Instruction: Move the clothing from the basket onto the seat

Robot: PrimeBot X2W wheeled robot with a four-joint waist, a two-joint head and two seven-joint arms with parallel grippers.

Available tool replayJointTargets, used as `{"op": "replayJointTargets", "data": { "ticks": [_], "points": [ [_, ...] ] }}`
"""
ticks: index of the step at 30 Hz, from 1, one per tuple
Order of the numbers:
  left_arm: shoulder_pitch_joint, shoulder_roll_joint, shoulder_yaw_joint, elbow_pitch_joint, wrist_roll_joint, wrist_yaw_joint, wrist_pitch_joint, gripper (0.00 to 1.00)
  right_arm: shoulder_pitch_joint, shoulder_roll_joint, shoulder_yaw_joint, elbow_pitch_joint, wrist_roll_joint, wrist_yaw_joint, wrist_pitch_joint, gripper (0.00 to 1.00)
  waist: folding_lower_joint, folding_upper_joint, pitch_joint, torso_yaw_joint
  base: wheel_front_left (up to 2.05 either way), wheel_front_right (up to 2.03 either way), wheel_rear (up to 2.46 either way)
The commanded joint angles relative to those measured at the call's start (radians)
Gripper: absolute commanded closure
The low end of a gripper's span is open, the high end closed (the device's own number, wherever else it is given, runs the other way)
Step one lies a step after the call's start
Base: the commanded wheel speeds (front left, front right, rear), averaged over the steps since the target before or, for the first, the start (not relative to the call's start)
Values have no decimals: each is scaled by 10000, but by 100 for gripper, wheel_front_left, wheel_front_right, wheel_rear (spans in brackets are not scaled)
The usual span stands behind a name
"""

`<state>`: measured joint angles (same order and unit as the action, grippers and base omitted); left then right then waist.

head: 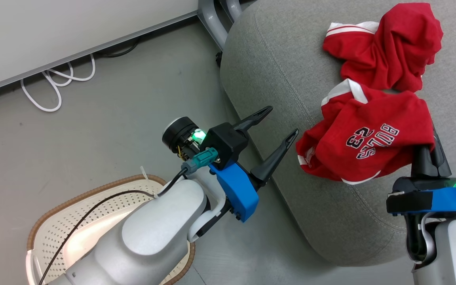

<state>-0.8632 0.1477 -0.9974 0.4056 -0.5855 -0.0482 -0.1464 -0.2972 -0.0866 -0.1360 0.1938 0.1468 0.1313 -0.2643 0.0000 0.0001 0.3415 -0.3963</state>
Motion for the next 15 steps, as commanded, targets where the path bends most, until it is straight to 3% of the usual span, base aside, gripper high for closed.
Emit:
{"op": "replayJointTargets", "data": {
  "ticks": [1, 8, 15],
  "points": [
    [20, 46, -16, -11, 44, -5, -23, 0, 84, 52, -21, -180, -74, -9, 0, 100, 0, -1, 17, -20, 0, 0, 0],
    [-190, 150, -26, -120, 80, 46, -16, 0, -748, -36, -41, -734, -254, -9, 0, 100, 0, -1, 248, -17, 0, 0, 0],
    [-542, 236, -42, -325, 196, 90, 127, 0, -2225, -786, -379, -1318, -393, -11, 0, 100, 0, -1, 962, 279, 0, 0, 0]
  ]
}}
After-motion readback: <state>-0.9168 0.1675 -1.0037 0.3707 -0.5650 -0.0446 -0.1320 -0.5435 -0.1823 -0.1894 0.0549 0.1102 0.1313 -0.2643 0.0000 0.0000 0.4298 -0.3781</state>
